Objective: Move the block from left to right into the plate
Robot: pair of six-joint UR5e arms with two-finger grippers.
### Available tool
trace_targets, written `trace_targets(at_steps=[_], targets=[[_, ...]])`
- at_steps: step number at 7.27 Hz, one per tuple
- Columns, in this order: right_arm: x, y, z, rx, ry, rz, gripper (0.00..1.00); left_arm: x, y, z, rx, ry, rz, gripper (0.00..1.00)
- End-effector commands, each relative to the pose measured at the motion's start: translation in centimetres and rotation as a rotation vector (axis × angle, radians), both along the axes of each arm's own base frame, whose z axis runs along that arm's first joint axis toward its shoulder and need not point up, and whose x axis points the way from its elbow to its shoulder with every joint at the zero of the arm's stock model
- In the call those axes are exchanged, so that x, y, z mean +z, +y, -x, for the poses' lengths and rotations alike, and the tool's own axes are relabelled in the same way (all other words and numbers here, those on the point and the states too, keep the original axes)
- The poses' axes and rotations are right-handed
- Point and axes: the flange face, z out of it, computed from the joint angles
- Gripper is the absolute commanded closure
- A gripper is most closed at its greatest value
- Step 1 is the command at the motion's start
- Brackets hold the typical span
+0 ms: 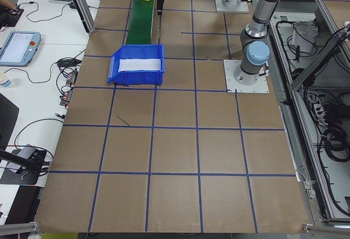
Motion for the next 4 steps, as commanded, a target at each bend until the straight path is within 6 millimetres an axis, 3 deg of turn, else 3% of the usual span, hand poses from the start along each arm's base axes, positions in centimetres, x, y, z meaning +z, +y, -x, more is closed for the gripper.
trace_targets(at_steps=[1, 2, 3, 4], targets=[[0.3, -3.6, -11.3, -0.201, -0.111, -0.066, 0.00, 0.0, 0.0, 0.0, 0.000, -0.001, 0.001, 0.00], [-1.2, -5.0, -13.4, -0.263, -0.180, -0.086, 0.00, 0.0, 0.0, 0.0, 0.000, -0.002, 0.001, 0.00], [-3.3, -6.1, -13.2, -0.269, -0.203, -0.110, 0.00, 0.0, 0.0, 0.0, 0.000, -0.002, -0.001, 0.00], [-3.7, -6.3, -13.2, -0.289, -0.209, -0.122, 0.00, 0.0, 0.0, 0.0, 0.000, 0.000, 0.001, 0.00]])
